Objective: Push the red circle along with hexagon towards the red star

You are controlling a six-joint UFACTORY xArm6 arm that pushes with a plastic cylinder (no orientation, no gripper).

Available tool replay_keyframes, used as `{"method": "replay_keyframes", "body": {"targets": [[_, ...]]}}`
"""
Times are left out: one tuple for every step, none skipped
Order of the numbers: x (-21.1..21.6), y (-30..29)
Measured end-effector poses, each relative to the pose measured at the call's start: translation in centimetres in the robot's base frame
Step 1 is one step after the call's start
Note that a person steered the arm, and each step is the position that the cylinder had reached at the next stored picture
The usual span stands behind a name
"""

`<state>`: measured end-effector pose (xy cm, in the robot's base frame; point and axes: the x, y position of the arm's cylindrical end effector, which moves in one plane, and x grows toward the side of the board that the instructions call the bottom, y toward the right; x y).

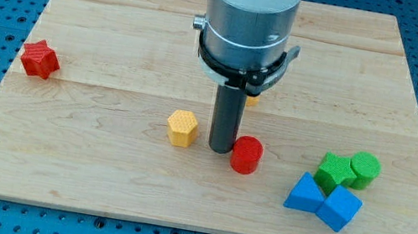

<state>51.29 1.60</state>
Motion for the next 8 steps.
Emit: {"method": "replay_keyframes", "body": {"targets": [[-2.9,2.1],[-3.8,4.7],[-0.8,8.3],[1.8,7.3],[0.4,1.3],[-1.6,-7.1],[-2.7,-9.6],[-4.7,-13.1]]}}
